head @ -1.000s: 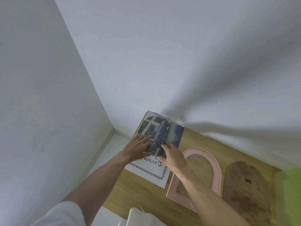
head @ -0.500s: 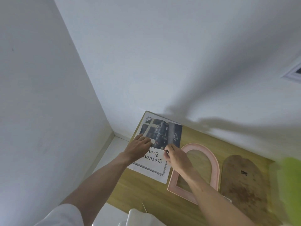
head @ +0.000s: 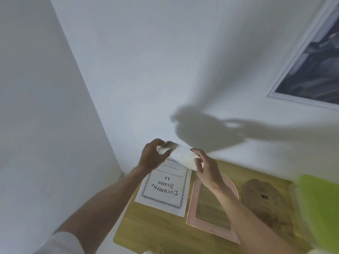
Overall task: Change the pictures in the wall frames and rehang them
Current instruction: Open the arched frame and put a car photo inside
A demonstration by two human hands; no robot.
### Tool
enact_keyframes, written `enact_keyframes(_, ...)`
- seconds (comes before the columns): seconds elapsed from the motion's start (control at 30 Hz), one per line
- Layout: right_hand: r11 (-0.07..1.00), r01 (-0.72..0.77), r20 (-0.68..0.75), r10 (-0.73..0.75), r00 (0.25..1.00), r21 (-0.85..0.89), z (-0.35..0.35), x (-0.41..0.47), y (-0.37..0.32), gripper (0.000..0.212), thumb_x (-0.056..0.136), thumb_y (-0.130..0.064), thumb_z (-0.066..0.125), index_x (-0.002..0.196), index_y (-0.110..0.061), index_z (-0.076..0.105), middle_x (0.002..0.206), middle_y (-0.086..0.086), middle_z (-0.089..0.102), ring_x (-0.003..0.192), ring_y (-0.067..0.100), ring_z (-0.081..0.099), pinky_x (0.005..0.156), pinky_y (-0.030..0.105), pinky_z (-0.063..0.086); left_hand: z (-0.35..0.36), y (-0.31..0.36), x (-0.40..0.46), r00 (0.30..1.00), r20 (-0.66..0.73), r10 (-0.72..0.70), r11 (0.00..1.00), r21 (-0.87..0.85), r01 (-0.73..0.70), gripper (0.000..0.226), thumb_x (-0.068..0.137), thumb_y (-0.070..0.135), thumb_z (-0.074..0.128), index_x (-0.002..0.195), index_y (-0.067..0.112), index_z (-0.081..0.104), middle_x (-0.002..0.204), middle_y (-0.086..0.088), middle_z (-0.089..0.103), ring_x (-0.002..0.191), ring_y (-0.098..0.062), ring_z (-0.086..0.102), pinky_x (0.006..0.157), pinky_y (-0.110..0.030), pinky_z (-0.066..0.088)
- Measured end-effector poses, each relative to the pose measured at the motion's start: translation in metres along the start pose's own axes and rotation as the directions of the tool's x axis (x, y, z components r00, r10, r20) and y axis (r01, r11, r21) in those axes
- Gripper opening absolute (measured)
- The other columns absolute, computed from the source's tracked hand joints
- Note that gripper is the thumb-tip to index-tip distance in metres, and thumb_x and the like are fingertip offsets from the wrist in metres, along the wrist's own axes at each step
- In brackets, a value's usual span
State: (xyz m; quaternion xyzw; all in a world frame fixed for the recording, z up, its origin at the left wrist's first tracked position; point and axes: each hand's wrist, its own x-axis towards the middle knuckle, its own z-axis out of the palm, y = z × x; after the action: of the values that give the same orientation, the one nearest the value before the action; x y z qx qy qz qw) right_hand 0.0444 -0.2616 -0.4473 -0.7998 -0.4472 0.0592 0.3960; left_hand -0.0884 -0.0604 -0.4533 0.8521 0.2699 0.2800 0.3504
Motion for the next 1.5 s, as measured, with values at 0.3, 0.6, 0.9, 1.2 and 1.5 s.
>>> enact_keyframes(0.3,0.740,-0.397,-0.083,0.518,0.851,0.544,-0.056,-0.033,0.004,0.041,0.090,-0.010,0.062,0.123,-0.035,0.055,0.102,-0.003,0.070,0.097,0.010,0.065,0.073,0.024,0.048,0.005,0.042,-0.006,0.896,0.318,-0.311,0.794,-0.432,0.429,0.028,0.074,0.031,0.083,0.095,0.017,0.069,0.089,-0.001,0.075,0.086,-0.020,0.072,0.083,-0.037,0.058)
enact_keyframes(0.6,0.652,-0.563,-0.164,0.715,0.680,0.508,-0.065,-0.095,0.045,0.044,0.089,-0.013,0.066,0.127,-0.029,0.053,0.108,-0.007,0.062,0.092,0.007,0.061,0.070,0.028,0.052,0.064,0.062,-0.046,0.828,0.482,-0.288,0.838,-0.292,0.461,0.038,0.072,0.008,0.079,0.107,0.017,0.069,0.094,-0.013,0.071,0.075,-0.016,0.067,0.069,-0.031,0.057)
enact_keyframes(0.9,0.614,-0.728,-0.057,0.775,0.630,0.306,-0.051,-0.149,0.100,0.047,0.092,-0.010,0.065,0.134,-0.026,0.051,0.121,0.000,0.067,0.094,0.017,0.066,0.068,0.032,0.056,0.117,0.068,-0.088,0.786,0.524,-0.327,0.926,0.013,0.376,0.055,0.076,0.008,0.078,0.127,0.017,0.061,0.079,-0.002,0.067,0.073,-0.014,0.065,0.066,-0.024,0.053)
enact_keyframes(1.2,0.614,-0.788,0.067,0.789,0.611,-0.043,-0.037,-0.156,0.108,0.065,0.091,-0.026,0.064,0.150,-0.023,0.038,0.142,0.010,0.041,0.127,0.026,0.047,0.103,0.038,0.043,0.133,0.057,-0.101,0.808,0.498,-0.315,0.886,0.459,0.063,0.038,0.083,0.037,0.069,0.113,0.014,0.063,0.102,-0.002,0.062,0.089,-0.024,0.064,0.079,-0.038,0.053)
enact_keyframes(1.5,0.685,-0.660,0.079,0.710,0.700,-0.308,-0.034,-0.162,0.103,0.051,0.093,-0.039,0.057,0.142,-0.028,0.049,0.131,0.003,0.040,0.111,0.019,0.053,0.084,0.031,0.048,0.139,0.038,-0.107,0.752,0.620,-0.222,0.865,0.481,-0.142,0.043,0.095,0.038,0.056,0.134,0.020,0.052,0.127,-0.006,0.050,0.109,-0.025,0.058,0.085,-0.037,0.047)
